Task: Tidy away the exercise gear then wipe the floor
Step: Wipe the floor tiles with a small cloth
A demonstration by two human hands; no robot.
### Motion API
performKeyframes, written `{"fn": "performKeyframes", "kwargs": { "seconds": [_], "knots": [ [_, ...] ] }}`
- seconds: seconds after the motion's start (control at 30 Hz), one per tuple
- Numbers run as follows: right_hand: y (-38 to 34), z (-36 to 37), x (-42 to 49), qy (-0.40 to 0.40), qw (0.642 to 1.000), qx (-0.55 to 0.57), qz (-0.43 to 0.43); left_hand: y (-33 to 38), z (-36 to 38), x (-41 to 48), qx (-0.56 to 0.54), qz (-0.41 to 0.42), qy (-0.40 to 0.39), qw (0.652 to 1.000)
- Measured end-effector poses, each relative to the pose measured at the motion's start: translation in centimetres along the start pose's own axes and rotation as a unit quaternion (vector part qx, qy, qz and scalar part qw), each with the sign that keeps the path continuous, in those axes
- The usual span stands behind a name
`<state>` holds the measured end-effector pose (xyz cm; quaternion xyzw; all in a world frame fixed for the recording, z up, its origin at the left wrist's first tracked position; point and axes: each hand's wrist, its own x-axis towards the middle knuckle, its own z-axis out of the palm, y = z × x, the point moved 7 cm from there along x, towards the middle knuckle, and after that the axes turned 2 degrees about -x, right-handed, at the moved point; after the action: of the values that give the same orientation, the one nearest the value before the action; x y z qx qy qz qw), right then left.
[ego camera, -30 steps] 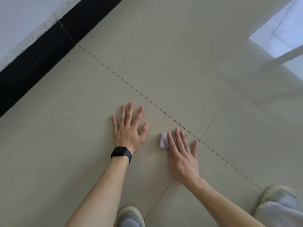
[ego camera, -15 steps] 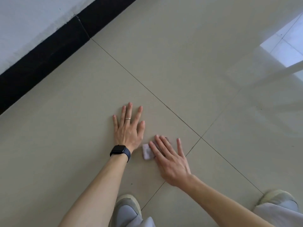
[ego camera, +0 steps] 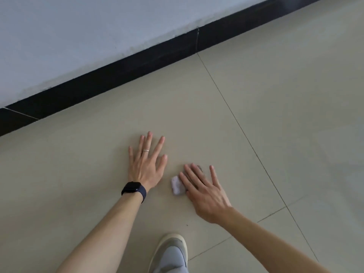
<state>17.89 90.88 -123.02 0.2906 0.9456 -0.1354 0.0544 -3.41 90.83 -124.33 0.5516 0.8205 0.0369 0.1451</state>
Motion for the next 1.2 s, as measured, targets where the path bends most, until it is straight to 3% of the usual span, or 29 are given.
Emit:
{"fn": "performKeyframes", "kwargs": {
  "seconds": [0.03,0.1,0.17,0.23,0.3,0.37,0.43,0.5,0.6,0.7,0.73,0.77,0.83,0.87,0.93,1.0,1.07,1.13,1.2],
  "knots": [
    [0.8,-0.1,1.0,-0.008,0.998,-0.011,-0.059,-1.1,-0.5,0.5,-0.015,-0.039,0.008,0.999],
    [4.7,-1.6,4.1,0.012,0.999,-0.027,-0.043,-4.0,-1.4,1.3,-0.029,-0.102,0.01,0.994],
    [12.4,-3.6,7.0,0.038,0.984,0.035,0.172,-6.2,-2.0,2.2,-0.018,-0.122,0.01,0.992],
    [19.9,-5.8,7.5,0.062,0.898,0.111,0.421,-7.9,-2.4,3.2,-0.002,-0.122,0.009,0.992],
    [24.1,-7.4,7.5,0.064,0.83,0.133,0.538,-9.0,-2.2,4.1,0.002,-0.125,-0.003,0.992],
    [25.3,-8.2,8.3,0.063,0.81,0.14,0.566,-9.4,-1.7,4.6,0.0,-0.126,-0.007,0.992],
    [23.4,-7.7,10.0,0.074,0.826,0.136,0.541,-9.6,-1.6,4.5,-0.01,-0.127,0.01,0.992],
    [17.7,-6.0,11.5,0.089,0.884,0.099,0.448,-9.6,-1.5,4.4,-0.009,-0.125,0.019,0.992],
    [4.0,-2.9,12.1,0.052,0.982,0.045,0.174,-9.7,-2.0,4.3,-0.023,-0.126,0.022,0.991],
    [-0.9,-1.9,12.4,-0.018,0.997,0.003,-0.069,-9.6,-2.1,4.4,-0.033,-0.124,0.028,0.991],
    [1.0,-2.4,13.5,-0.013,0.997,-0.016,-0.079,-9.7,-2.1,4.4,-0.035,-0.125,0.028,0.991],
    [3.7,-3.1,15.0,0.0,0.999,-0.021,-0.036,-9.8,-2.1,4.4,-0.038,-0.126,0.028,0.991],
    [10.6,-5.1,18.0,0.03,0.983,0.021,0.178,-9.9,-1.9,4.4,-0.042,-0.13,0.026,0.99],
    [13.1,-6.0,19.0,0.047,0.953,0.062,0.292,-9.8,-1.9,4.4,-0.04,-0.13,0.024,0.99],
    [12.8,-6.1,20.5,0.07,0.908,0.12,0.395,-9.9,-1.9,4.5,-0.036,-0.129,0.021,0.991],
    [7.2,-5.2,20.7,0.076,0.944,0.094,0.308,-9.8,-2.1,4.6,-0.036,-0.128,0.024,0.991],
    [-0.4,-3.1,18.4,0.034,0.994,0.049,0.091,-9.8,-2.3,4.5,-0.035,-0.127,0.033,0.991],
    [-3.5,-1.8,16.0,-0.021,0.994,-0.001,-0.105,-9.6,-2.3,4.4,-0.032,-0.121,0.037,0.991],
    [-0.1,-3.0,18.3,-0.02,0.987,-0.012,-0.161,-9.6,-2.3,4.5,-0.033,-0.121,0.031,0.992]
  ]
}}
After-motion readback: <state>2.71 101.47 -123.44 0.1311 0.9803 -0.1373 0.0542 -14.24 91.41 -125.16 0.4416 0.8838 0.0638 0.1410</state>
